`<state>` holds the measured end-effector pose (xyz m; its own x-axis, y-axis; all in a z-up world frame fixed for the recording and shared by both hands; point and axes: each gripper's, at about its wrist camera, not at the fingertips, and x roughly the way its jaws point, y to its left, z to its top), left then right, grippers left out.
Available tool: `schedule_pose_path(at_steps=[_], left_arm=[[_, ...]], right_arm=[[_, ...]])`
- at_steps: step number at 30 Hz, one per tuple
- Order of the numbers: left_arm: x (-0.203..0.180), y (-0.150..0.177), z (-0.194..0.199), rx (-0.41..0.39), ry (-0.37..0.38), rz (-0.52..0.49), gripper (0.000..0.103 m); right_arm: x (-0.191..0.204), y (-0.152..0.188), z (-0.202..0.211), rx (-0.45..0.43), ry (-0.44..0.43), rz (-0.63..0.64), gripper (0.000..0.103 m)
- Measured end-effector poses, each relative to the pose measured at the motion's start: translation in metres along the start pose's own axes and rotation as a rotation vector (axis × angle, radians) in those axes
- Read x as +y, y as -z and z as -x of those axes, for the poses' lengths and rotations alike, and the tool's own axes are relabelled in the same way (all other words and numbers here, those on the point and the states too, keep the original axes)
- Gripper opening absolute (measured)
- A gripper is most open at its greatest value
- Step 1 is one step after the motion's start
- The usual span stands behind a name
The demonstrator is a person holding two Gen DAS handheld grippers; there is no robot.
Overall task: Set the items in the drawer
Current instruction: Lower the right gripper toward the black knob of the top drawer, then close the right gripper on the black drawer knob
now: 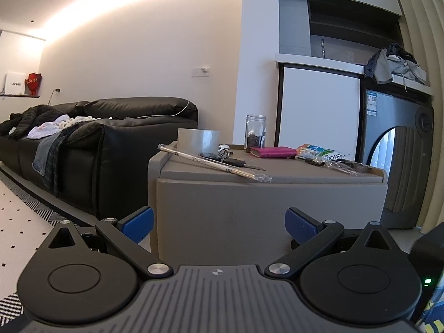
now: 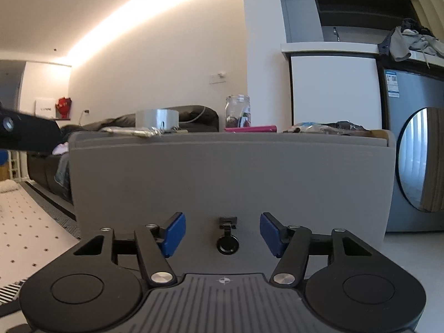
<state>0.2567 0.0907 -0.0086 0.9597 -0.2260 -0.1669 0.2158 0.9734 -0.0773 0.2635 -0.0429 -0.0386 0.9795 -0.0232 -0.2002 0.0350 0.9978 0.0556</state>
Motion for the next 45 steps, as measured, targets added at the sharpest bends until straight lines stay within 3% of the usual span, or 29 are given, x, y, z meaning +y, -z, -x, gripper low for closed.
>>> schedule_pose_path(at_steps=[4, 12, 23, 45], left_arm=[[0.0, 0.001, -0.002, 0.007, 0.013, 0.02, 0.103], [-0.004, 0.002, -0.002, 0.012, 0.02, 0.005, 0.103], [-0.009, 0.004, -0.003, 0.015, 0.027, -0.005, 0.103], [-0.002, 0.007, -0.009, 0.022, 0.013, 0.008, 0.103]], right_arm=[[0.002, 0.002, -0.01, 0.018, 0.001, 0.013, 0.043], [0.014, 0.01, -0.013, -0.017, 0.031, 0.102, 0.037], [0.002, 0.009, -0.023, 0.008, 0.038, 0.038, 0.037], [0.003, 0.014, -0.033, 0.013, 0.047, 0.026, 0.034]])
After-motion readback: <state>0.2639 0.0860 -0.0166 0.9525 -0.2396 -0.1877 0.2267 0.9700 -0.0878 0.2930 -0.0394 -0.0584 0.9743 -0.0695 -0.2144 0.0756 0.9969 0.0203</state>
